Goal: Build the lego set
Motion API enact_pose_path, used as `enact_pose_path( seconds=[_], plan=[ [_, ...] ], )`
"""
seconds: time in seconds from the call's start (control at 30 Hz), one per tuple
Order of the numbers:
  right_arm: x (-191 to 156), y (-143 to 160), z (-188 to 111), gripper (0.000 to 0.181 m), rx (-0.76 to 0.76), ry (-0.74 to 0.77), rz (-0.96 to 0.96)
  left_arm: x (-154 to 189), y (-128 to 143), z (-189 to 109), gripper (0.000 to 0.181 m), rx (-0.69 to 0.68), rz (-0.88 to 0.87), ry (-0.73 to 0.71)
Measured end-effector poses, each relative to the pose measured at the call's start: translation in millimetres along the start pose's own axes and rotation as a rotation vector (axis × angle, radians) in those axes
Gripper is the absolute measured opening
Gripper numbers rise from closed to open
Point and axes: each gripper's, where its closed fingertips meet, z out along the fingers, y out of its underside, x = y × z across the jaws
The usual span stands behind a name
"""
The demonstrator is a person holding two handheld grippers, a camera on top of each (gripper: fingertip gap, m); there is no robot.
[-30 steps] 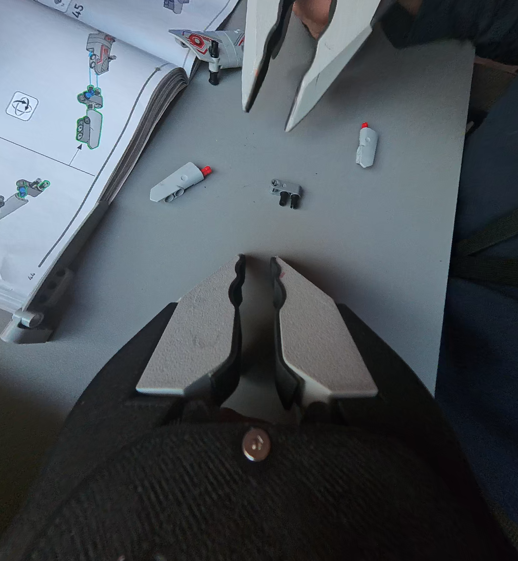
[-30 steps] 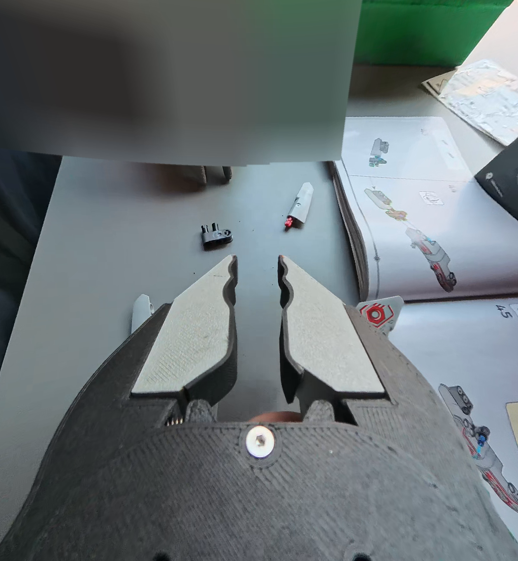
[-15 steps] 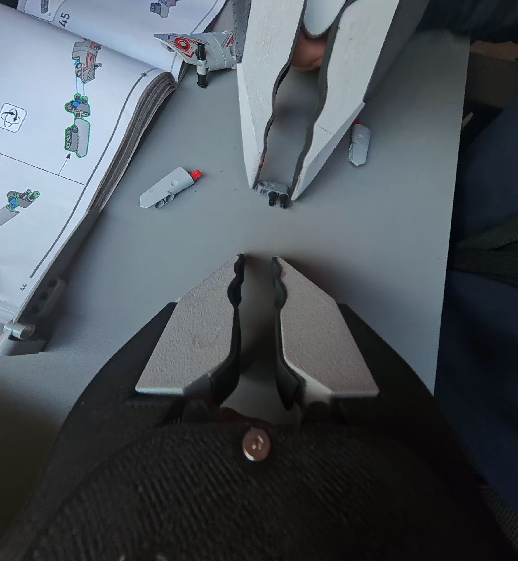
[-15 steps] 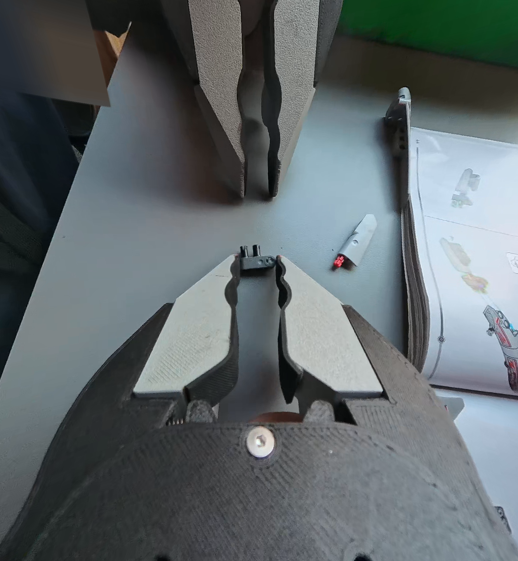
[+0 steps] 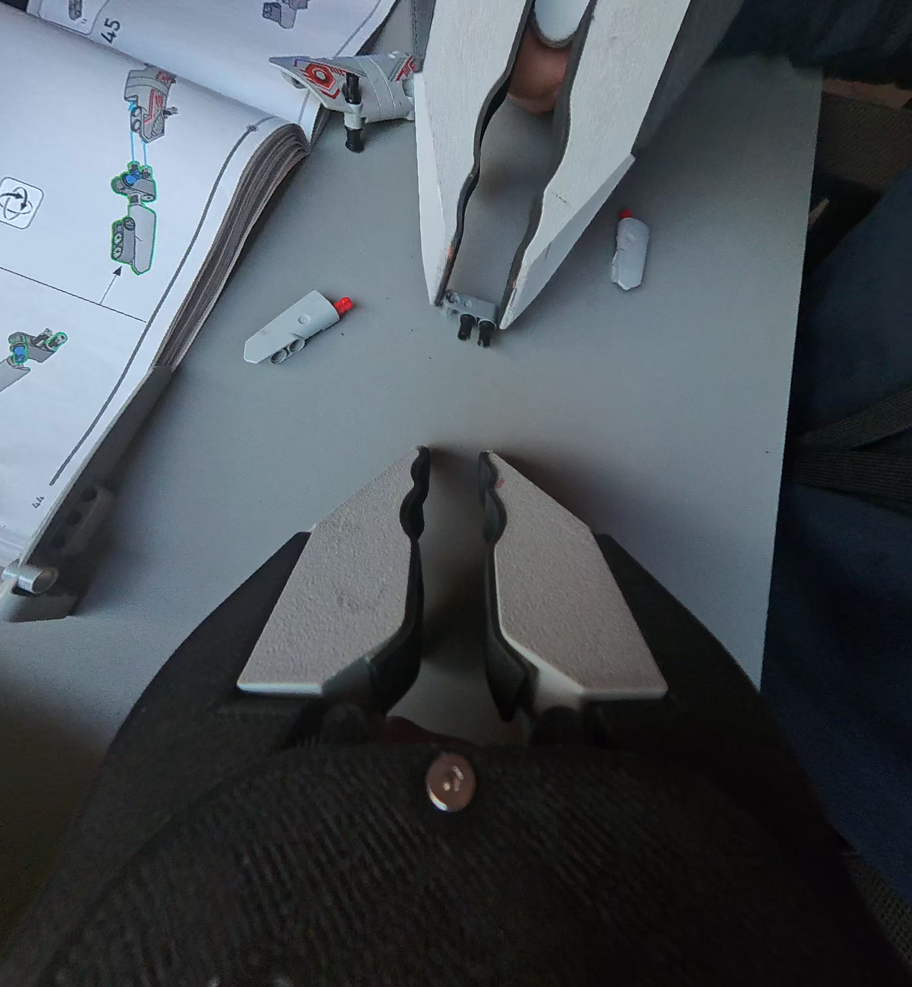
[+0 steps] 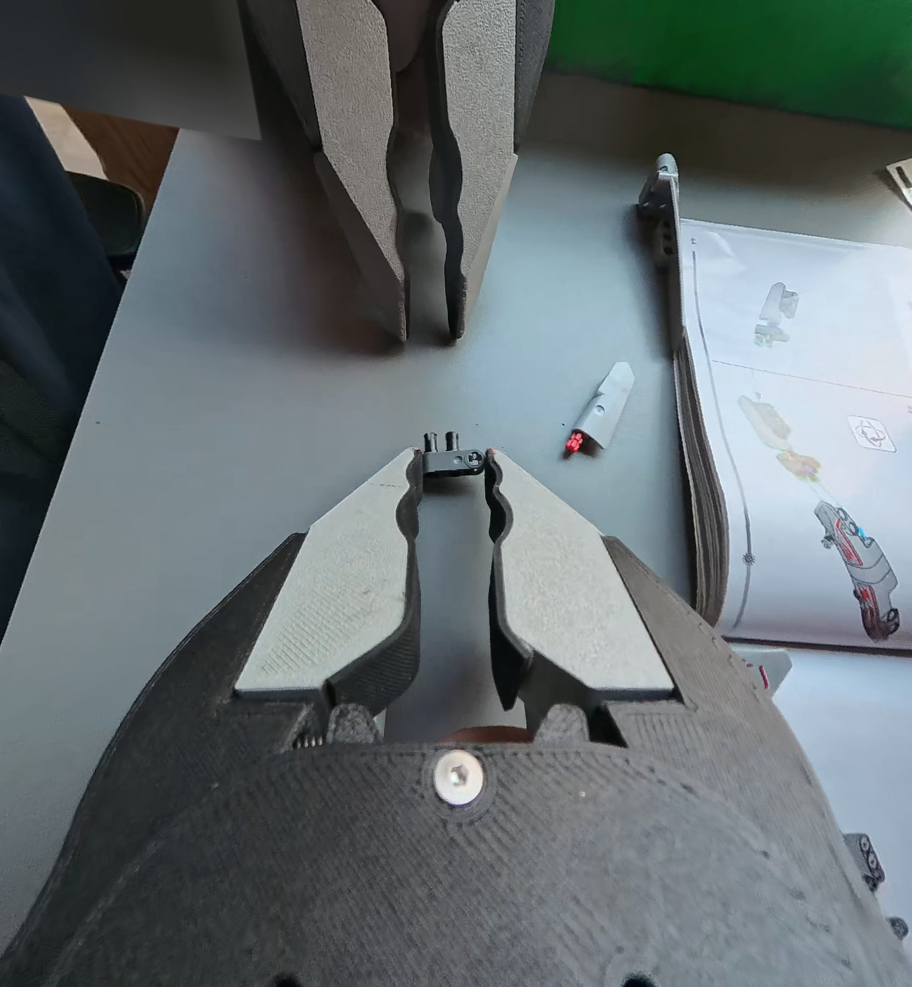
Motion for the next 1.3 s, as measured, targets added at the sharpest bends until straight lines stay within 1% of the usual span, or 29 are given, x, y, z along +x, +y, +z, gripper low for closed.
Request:
enact_pose_path(
  seconds=[0.1, 0.13, 0.2, 0.27, 0.4, 0.5, 0.6, 0.7, 0.83, 0.93, 1.2, 1.3],
  plan=[
    [3, 1, -4, 0.020, 0.008, 0.021, 0.009, 0, 0, 0, 0.014, 0.000, -0.003, 0.001],
    [4, 2, -5, 0.012, 0.011, 0.026, 0.008, 0, 0, 0, 0.014, 0.001, -0.007, 0.002],
    [5, 1, -9, 0.009, 0.024, 0.043, -0.002, -2, -1, 0, 0.013, 0.004, -0.030, 0.008],
    [5, 1, -11, 0.011, 0.031, 0.058, -0.007, -5, -3, 1, 0.014, 0.012, -0.079, 0.028],
    [5, 10, -15, 0.014, -0.014, 0.089, -0.052, -6, -8, 4, 0.014, 0.026, -0.170, 0.088],
    [6, 5, -23, 0.015, 0.006, 0.104, -0.062, -10, -11, 5, 0.015, 0.033, -0.185, 0.069],
    [7, 2, -31, 0.015, 0.024, 0.120, -0.054, -9, -13, 7, 0.018, 0.038, -0.159, 0.046],
    [-4, 3, -34, 0.016, 0.032, 0.076, -0.066, -3, -15, 10, 0.019, 0.033, -0.105, 0.032],
    [-23, 2, -34, 0.021, 0.039, -0.010, -0.095, 4, -16, 15, 0.020, 0.019, -0.086, 0.042],
    [-33, 0, -33, 0.018, 0.026, -0.065, -0.138, 13, -17, 17, 0.020, 0.016, -0.086, 0.074],
    [-33, 17, -24, 0.017, -0.122, -0.143, -0.294, 43, -14, 17, 0.018, 0.004, -0.133, 0.228],
    [-29, 17, -28, 0.015, -0.141, -0.134, -0.328, 41, -13, 16, 0.013, 0.006, -0.161, 0.219]
  ],
)
